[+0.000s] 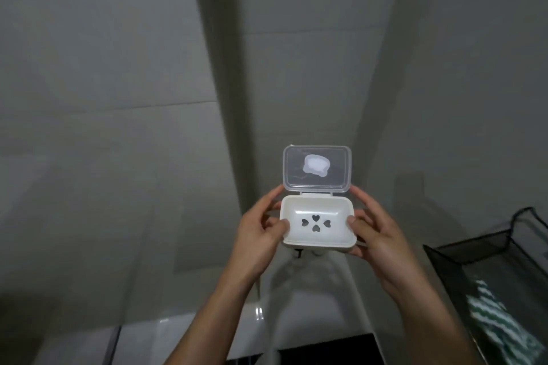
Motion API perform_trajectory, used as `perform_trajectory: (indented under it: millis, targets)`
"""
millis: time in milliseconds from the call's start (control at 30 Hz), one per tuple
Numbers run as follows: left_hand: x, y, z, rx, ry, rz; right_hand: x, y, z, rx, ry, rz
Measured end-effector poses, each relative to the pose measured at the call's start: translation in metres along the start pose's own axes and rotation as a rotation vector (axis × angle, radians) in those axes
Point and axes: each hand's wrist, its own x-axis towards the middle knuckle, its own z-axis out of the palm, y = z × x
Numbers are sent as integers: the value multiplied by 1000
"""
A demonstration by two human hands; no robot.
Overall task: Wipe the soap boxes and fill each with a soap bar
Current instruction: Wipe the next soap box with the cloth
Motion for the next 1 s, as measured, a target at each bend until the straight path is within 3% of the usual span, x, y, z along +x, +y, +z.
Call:
perform_trajectory:
  millis: [367, 1000]
  targets:
    - [-73, -14, -123, 39, 397, -35, 0, 17, 132, -73, -366, 27]
    - [-244, -31, -422, 164, 909, -33, -78, 56, 491, -137, -870, 31]
